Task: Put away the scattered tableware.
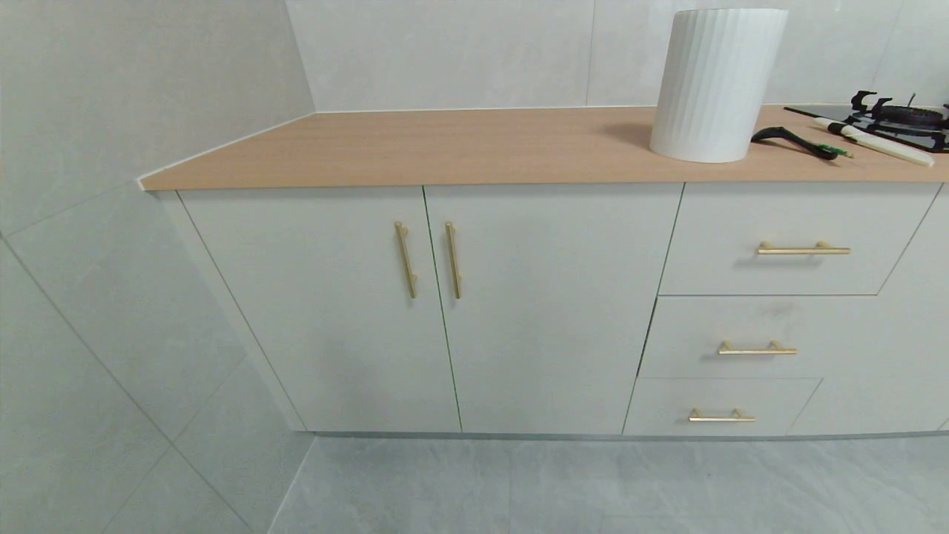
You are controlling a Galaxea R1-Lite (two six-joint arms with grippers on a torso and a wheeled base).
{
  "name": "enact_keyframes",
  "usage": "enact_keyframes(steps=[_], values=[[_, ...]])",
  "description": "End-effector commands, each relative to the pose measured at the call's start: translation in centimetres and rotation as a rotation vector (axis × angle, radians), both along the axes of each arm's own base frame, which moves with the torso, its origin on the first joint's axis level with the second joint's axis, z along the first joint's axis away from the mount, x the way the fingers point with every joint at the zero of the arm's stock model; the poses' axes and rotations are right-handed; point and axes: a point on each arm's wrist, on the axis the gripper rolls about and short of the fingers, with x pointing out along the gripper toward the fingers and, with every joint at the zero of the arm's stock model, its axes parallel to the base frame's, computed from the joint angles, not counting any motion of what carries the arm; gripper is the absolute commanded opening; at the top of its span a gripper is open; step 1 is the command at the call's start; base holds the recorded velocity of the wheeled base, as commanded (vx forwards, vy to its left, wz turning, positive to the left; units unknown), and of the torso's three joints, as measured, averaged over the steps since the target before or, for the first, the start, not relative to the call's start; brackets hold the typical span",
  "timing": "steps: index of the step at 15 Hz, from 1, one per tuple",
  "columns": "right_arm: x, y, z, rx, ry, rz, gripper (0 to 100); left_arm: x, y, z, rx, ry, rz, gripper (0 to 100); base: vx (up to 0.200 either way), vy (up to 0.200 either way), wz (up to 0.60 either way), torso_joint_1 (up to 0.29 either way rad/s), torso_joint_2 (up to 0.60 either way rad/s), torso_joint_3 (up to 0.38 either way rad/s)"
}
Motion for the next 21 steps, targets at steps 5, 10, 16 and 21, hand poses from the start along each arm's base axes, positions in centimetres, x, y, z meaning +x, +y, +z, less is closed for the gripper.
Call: enact_keyframes(steps=[5, 10, 16, 21], values=[[0.03, -0.01, -0.03, 0.008, 0.004, -0.005, 100, 0.00, 0.00, -0.01, -0.002, 0.001, 0.000, 100, 0.200, 0.000, 0.00, 0.009, 0.00, 0.000], [0.02, -0.01, 0.01, 0.008, 0.002, -0.005, 100, 0.00, 0.00, -0.01, -0.003, 0.001, 0.000, 100, 0.040, 0.000, 0.00, 0.001, 0.00, 0.001], [0.02, -0.01, 0.01, 0.008, 0.002, -0.005, 100, 0.00, 0.00, -0.01, 0.000, 0.001, 0.000, 100, 0.000, -0.067, 0.00, 0.000, 0.00, -0.001], [0.02, -0.01, 0.01, 0.008, 0.002, -0.005, 100, 0.00, 0.00, -0.01, 0.000, 0.001, 0.000, 100, 0.000, -0.200, 0.00, 0.000, 0.00, 0.001]])
